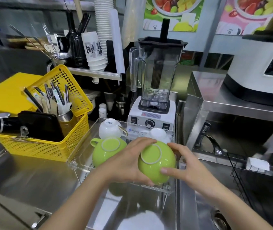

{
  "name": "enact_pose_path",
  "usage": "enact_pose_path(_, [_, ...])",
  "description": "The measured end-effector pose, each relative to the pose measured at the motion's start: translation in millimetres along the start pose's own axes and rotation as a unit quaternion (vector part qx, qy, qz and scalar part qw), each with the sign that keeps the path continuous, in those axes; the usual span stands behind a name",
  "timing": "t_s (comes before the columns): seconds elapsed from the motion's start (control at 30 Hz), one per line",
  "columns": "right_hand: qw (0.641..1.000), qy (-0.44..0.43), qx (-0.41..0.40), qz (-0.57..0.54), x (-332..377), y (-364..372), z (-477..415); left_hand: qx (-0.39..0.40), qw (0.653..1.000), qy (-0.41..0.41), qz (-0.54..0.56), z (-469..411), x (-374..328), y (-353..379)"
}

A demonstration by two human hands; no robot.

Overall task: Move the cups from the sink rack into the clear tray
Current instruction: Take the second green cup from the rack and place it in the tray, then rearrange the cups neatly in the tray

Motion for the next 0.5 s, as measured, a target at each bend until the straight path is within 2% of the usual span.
enact_pose_path(0.17, [0.99,-0.033,0.069,0.117,-6.9,5.9,2.5,0.031,0.999,0.007,-0.018,-2.9,-2.3,-1.8])
enact_pose_path(0.27, [0.986,-0.04,0.096,0.134,-12.3,10.8,2.2,0.041,0.999,0.019,-0.027,-6.3,-6.6,-0.8])
enact_pose_path(0.5, [0.977,-0.071,0.037,0.196,-13.3,13.4,2.3,0.065,0.997,0.021,-0.024,-10.6,-1.8,1.6])
Point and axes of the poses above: each hand's wrist, its own z-axis away from the middle knuckle, its own y-axis out of the palm, x = y × z, the point moved 5 cm from there along -z, towards the middle knuckle, and after that the axes turned 7 degrees about -y, right-handed, at the moved point
